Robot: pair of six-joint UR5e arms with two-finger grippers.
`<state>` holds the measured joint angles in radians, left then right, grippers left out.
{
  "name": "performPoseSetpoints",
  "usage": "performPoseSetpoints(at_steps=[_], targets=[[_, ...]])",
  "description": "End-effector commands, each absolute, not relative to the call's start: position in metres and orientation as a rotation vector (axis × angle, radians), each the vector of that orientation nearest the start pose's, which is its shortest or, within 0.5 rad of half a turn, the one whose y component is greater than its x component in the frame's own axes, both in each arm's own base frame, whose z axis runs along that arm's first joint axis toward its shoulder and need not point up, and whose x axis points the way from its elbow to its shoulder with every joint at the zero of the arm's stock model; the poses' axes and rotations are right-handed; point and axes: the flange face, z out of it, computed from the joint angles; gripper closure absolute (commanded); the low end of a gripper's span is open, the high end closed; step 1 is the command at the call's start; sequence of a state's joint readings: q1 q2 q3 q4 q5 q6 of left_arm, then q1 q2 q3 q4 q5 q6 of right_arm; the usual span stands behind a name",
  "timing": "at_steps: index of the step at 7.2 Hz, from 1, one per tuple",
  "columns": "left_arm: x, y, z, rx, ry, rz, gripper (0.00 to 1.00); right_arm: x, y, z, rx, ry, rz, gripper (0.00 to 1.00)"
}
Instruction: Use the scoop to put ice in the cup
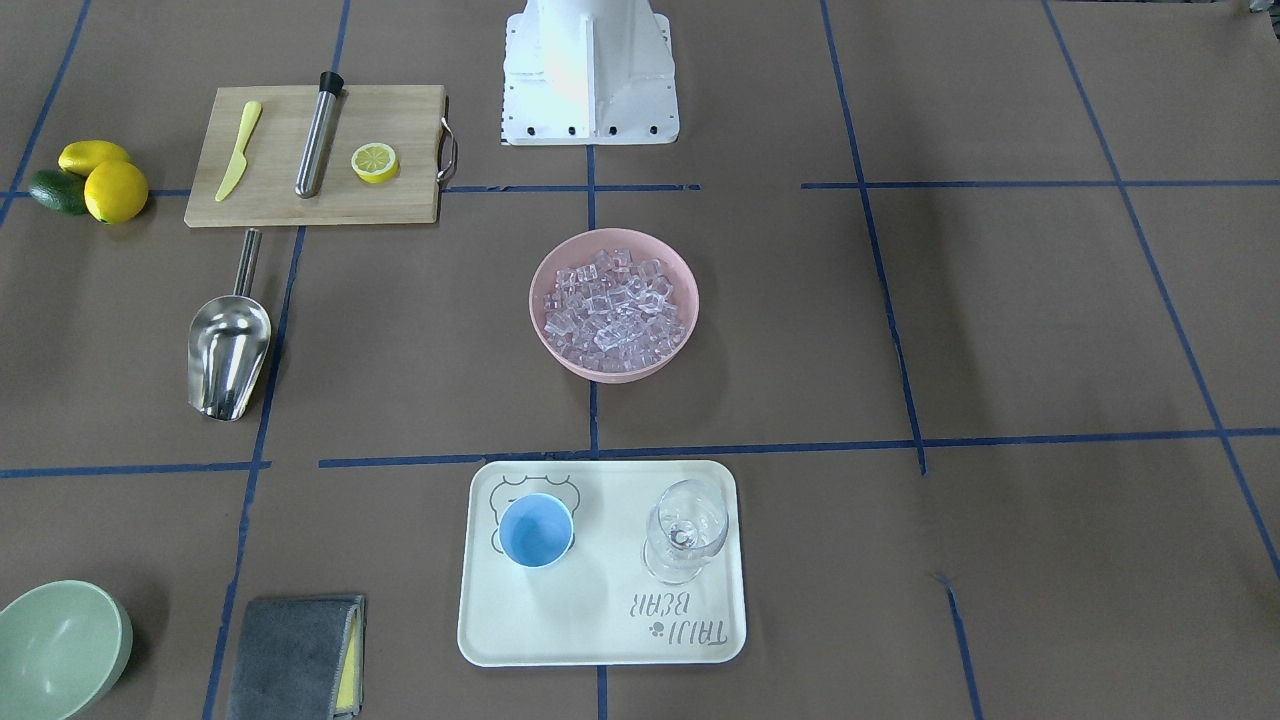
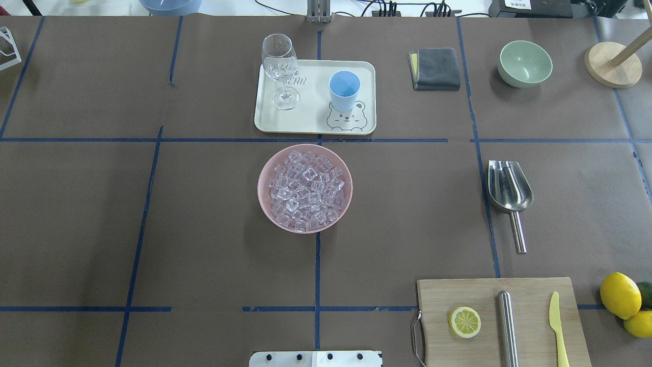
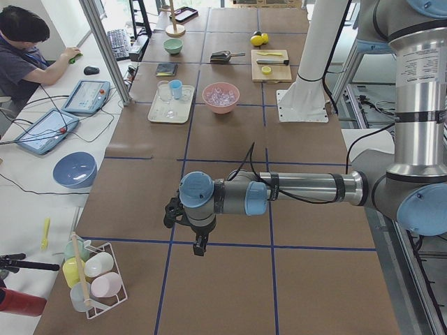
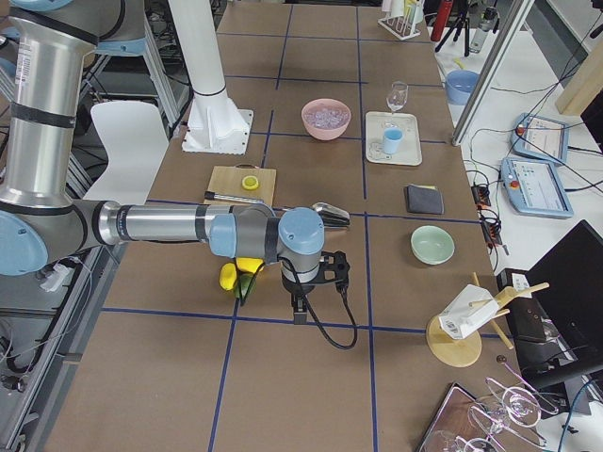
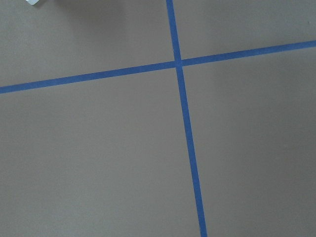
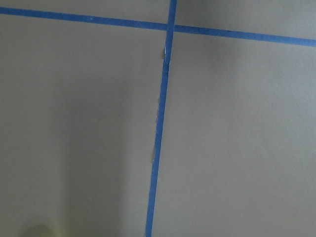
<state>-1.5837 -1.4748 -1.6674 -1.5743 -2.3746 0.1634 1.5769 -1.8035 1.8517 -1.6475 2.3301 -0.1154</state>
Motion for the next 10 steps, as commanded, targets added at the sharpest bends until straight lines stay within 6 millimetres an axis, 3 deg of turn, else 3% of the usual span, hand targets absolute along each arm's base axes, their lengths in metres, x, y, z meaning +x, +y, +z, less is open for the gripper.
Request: performPoseSetpoints(at_steps=[1, 6, 9, 10], targets=[[-0.066, -0.455, 0.650, 0.087, 0.799, 0.158, 0.00, 0.067, -0.391, 0.632, 0.017, -0.761, -0.090, 0.00], [-0.054, -0.464, 0.633, 0.115, 0.805, 0.195, 0.00, 0.067, -0.391, 0.633, 0.015, -0.760, -0.089, 0.00], [-0.054, -0.489, 0.608, 0.164, 0.798, 0.213, 0.00, 0.066, -0.394, 0.628, 0.026, -0.761, -0.094, 0.00], [-0.054, -0.490, 0.606, 0.167, 0.797, 0.214, 0.00, 0.067, -0.403, 0.619, 0.047, -0.758, -0.103, 0.00]])
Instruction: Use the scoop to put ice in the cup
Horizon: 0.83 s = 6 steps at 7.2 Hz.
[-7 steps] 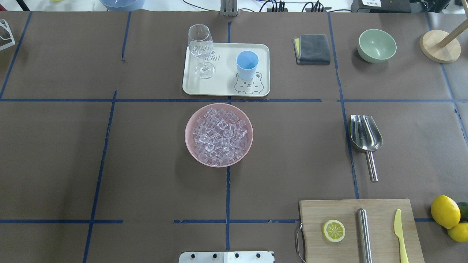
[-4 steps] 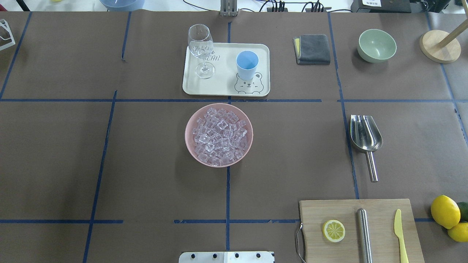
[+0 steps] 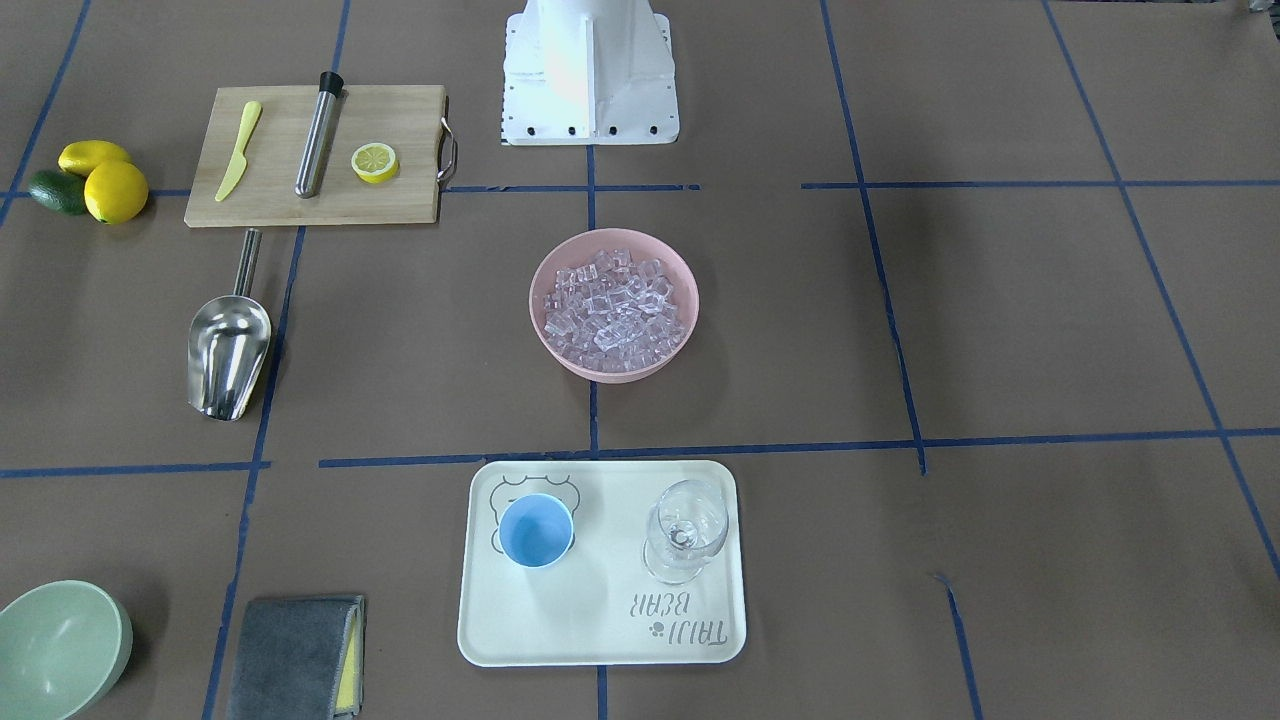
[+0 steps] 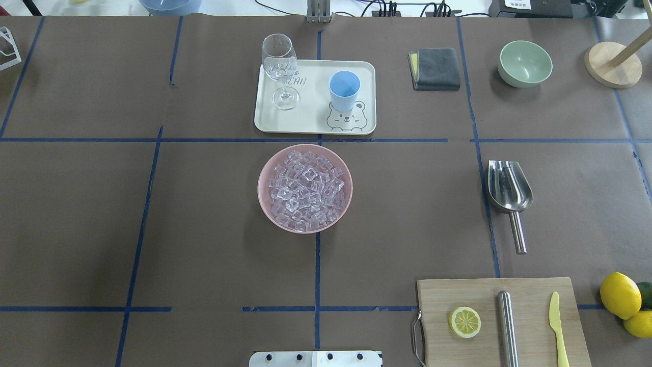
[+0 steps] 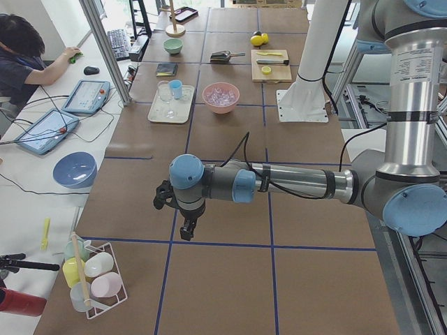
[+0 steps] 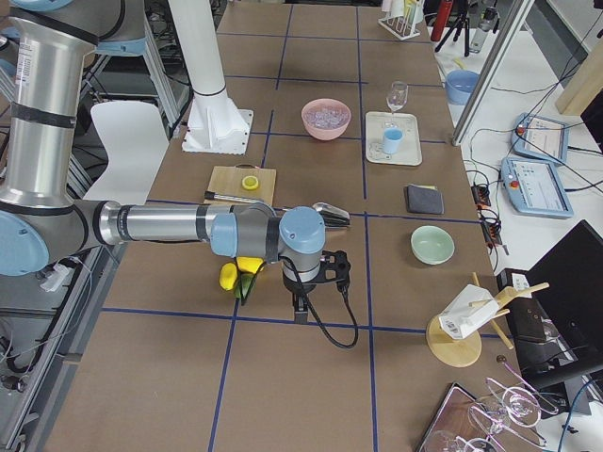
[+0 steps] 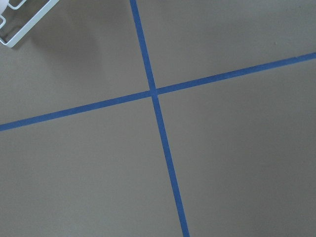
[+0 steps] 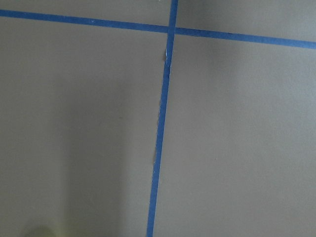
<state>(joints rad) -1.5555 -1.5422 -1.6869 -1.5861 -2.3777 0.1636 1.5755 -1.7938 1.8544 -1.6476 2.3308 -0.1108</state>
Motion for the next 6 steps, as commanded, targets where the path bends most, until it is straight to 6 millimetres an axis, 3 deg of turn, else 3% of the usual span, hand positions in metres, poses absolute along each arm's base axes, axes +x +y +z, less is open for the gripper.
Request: performPoseSetpoints(at_steps=[1, 4, 6], targets=[[-0.054, -0.490, 0.605, 0.171, 0.802, 0.218, 0.00, 0.067, -0.408, 0.612, 0.060, -0.759, -0.105, 0.00], [-0.053, -0.492, 0.591, 0.208, 0.799, 0.239, 0.00, 0.064, -0.408, 0.612, 0.053, -0.791, -0.095, 0.00], [-0.052, -0.502, 0.566, 0.400, 0.780, 0.315, 0.00, 0.064, -0.408, 0.609, 0.062, -0.797, -0.102, 0.00]])
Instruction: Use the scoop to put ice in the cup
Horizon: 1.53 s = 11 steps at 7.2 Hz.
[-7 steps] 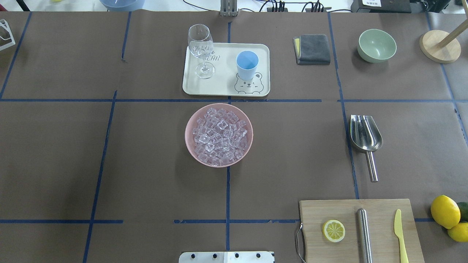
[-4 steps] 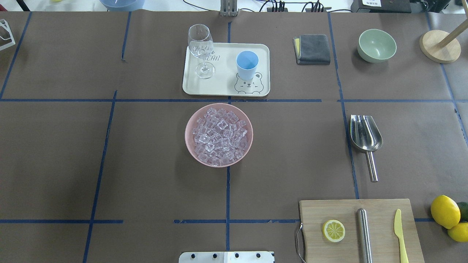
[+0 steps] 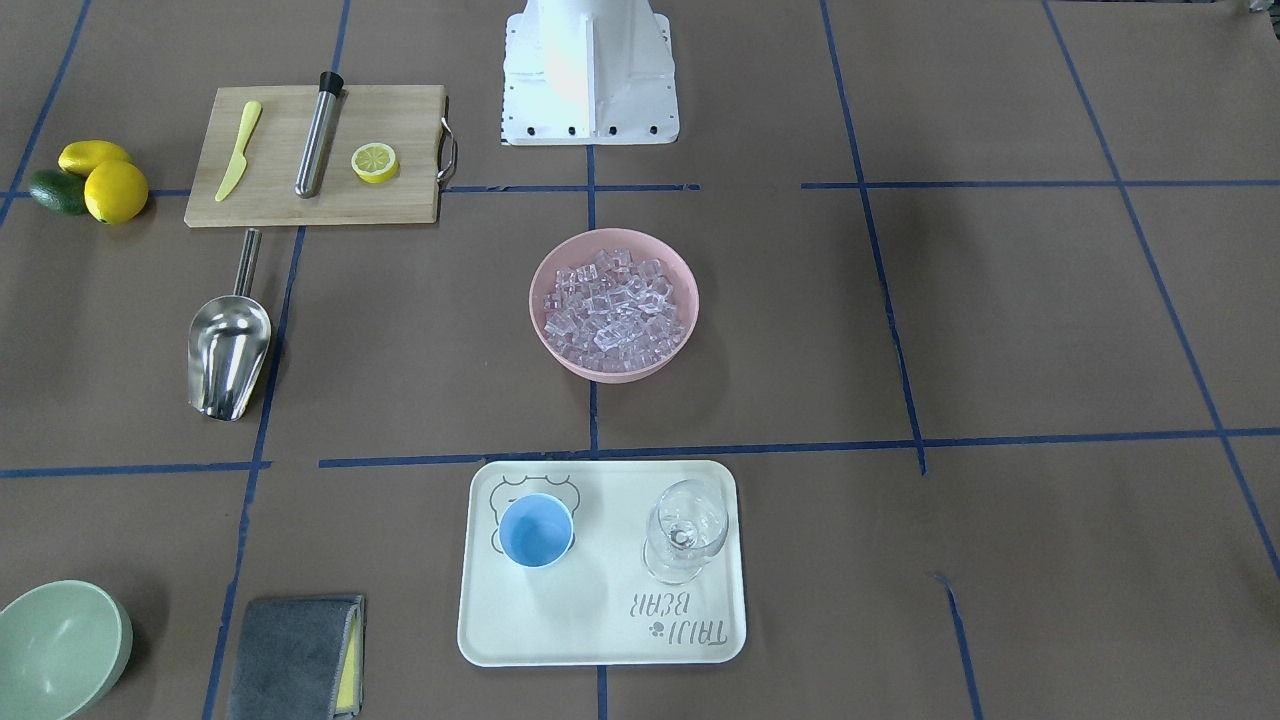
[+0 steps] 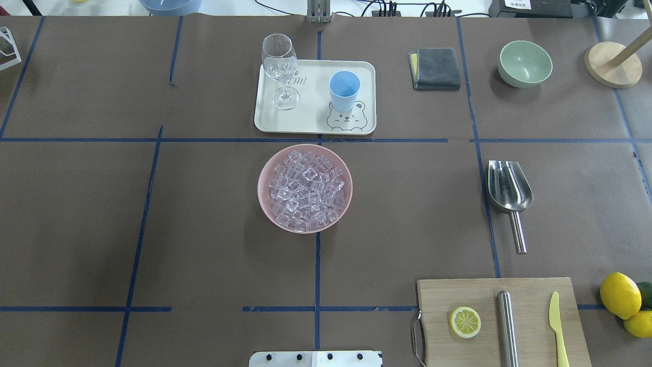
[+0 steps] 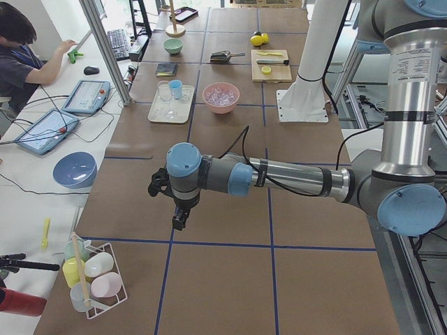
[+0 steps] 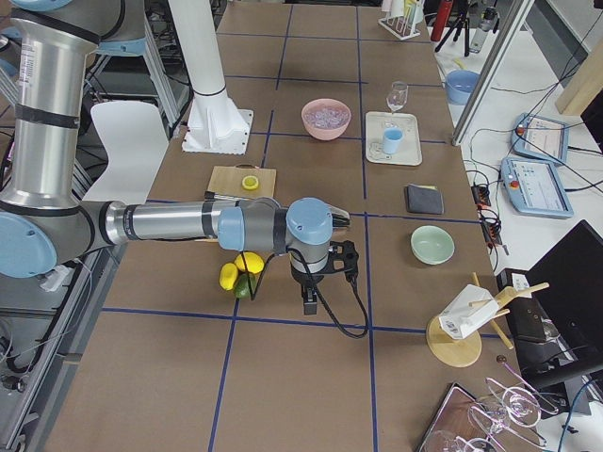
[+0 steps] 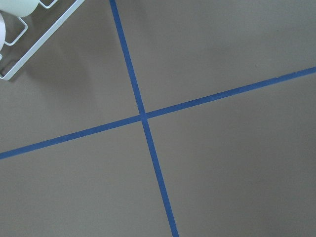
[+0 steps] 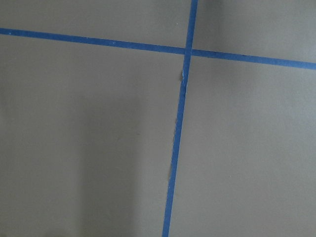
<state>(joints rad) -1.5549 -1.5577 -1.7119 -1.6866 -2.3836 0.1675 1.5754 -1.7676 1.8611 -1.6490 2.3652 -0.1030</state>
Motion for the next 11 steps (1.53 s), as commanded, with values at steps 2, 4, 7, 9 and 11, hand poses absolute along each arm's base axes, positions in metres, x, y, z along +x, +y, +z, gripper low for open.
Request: performPoseSetpoints(at_steps=[2, 4, 7, 9, 11], targets=[[-0.039, -0.510, 0.568, 0.472, 0.783, 0.372, 0.00, 0.063, -0.409, 0.599, 0.081, -0.798, -0.113, 0.00], [-0.006, -0.518, 0.559, 0.479, 0.825, 0.444, 0.00, 0.048, -0.418, 0.585, 0.088, -0.799, -0.140, 0.00], [0.110, -0.515, 0.510, 0.663, 0.888, 0.711, 0.00, 0.019, -0.433, 0.569, 0.073, -0.804, -0.162, 0.00], [0.184, -0.498, 0.488, 0.765, 0.951, 0.891, 0.00, 0.016, -0.434, 0.563, 0.080, -0.809, -0.172, 0.00], [0.236, -0.489, 0.470, 0.831, 1.002, 0.991, 0.00, 0.007, -0.434, 0.551, 0.080, -0.827, -0.167, 0.00]])
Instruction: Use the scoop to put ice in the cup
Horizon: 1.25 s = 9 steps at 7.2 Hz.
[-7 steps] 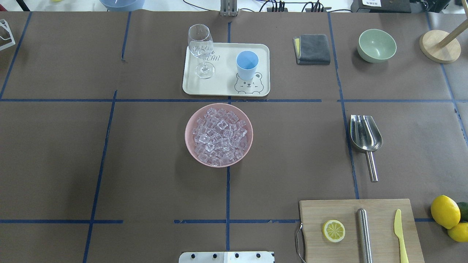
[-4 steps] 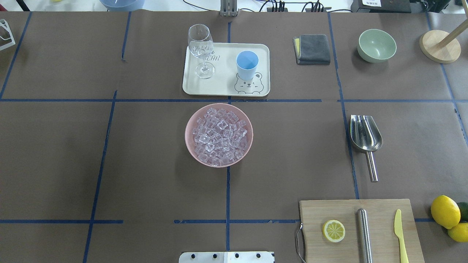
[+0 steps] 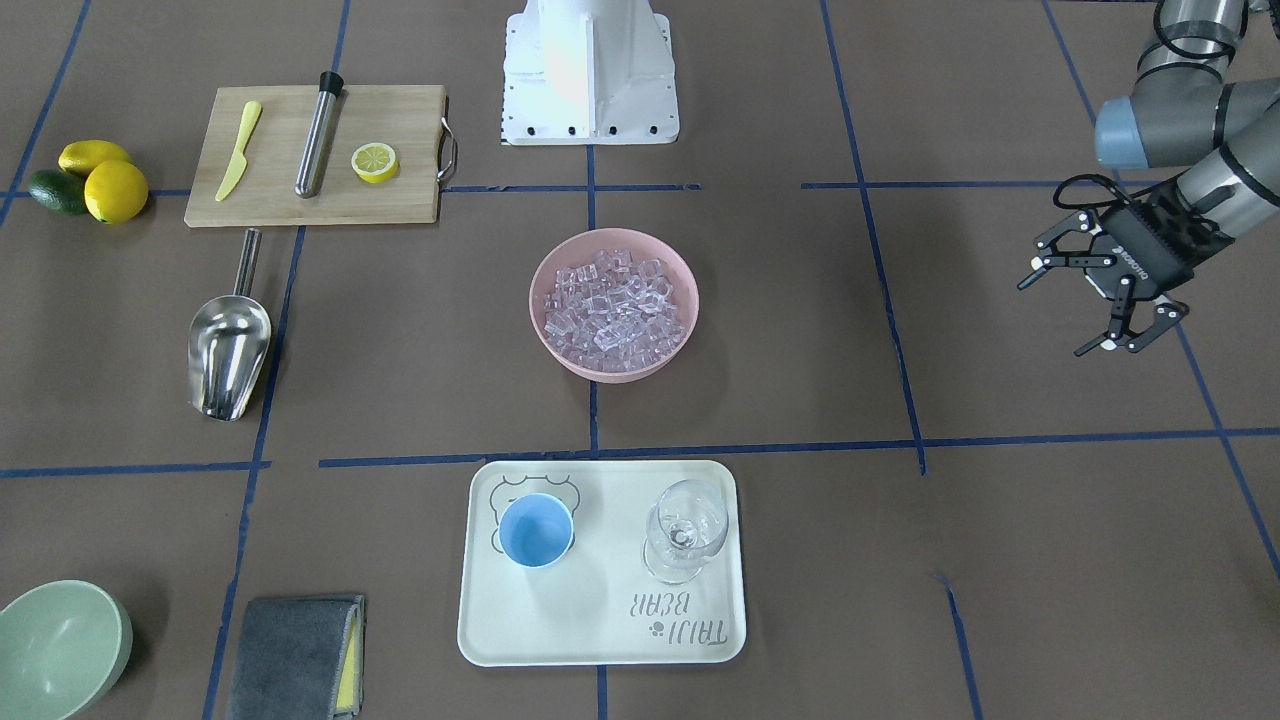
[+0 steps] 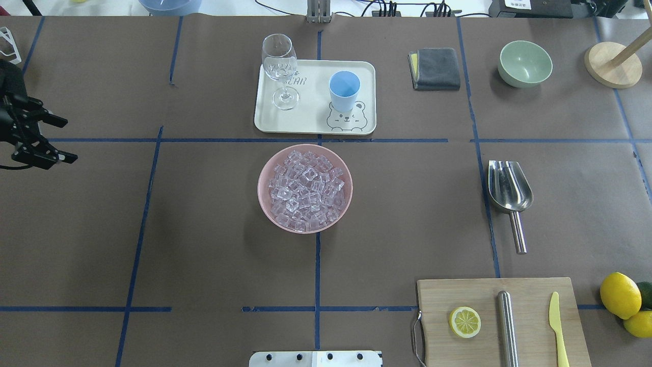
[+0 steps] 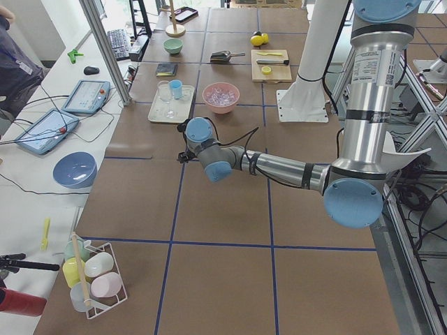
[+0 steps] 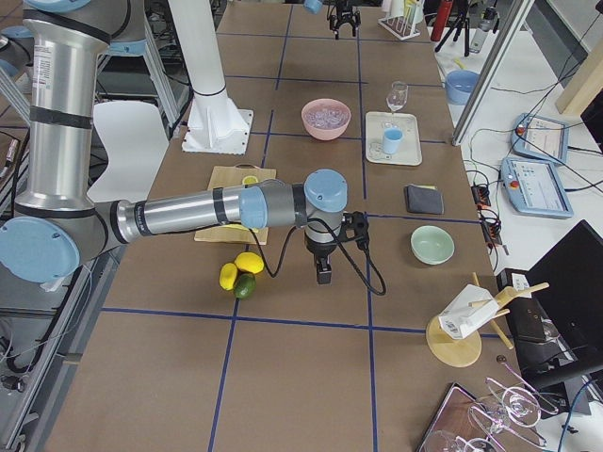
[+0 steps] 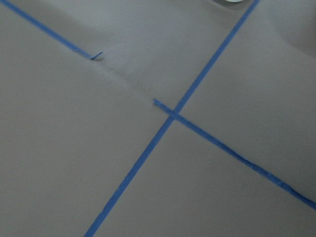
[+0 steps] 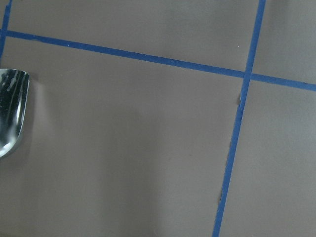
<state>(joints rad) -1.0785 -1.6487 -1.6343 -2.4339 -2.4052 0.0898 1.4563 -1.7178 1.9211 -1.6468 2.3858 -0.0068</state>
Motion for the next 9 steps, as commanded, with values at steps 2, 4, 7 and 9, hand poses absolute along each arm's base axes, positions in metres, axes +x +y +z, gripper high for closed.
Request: performPoseSetpoints(at_steps=[2, 4, 7, 9], targets=[[0.336, -0.497, 0.420, 0.928, 0.969, 1.035, 0.00, -0.026, -0.444, 0.526, 0.112, -0.822, -0.264, 0.00], [0.417, -0.470, 0.414, 0.969, 1.039, 1.140, 0.00, -0.047, -0.449, 0.517, 0.097, -0.827, -0.266, 0.00], [0.473, -0.457, 0.379, 1.143, 1.122, 1.202, 0.00, -0.069, -0.451, 0.505, 0.067, -0.836, -0.235, 0.00], [0.478, -0.457, 0.371, 1.158, 1.122, 1.198, 0.00, -0.110, -0.447, 0.487, 0.103, -0.848, -0.127, 0.00]])
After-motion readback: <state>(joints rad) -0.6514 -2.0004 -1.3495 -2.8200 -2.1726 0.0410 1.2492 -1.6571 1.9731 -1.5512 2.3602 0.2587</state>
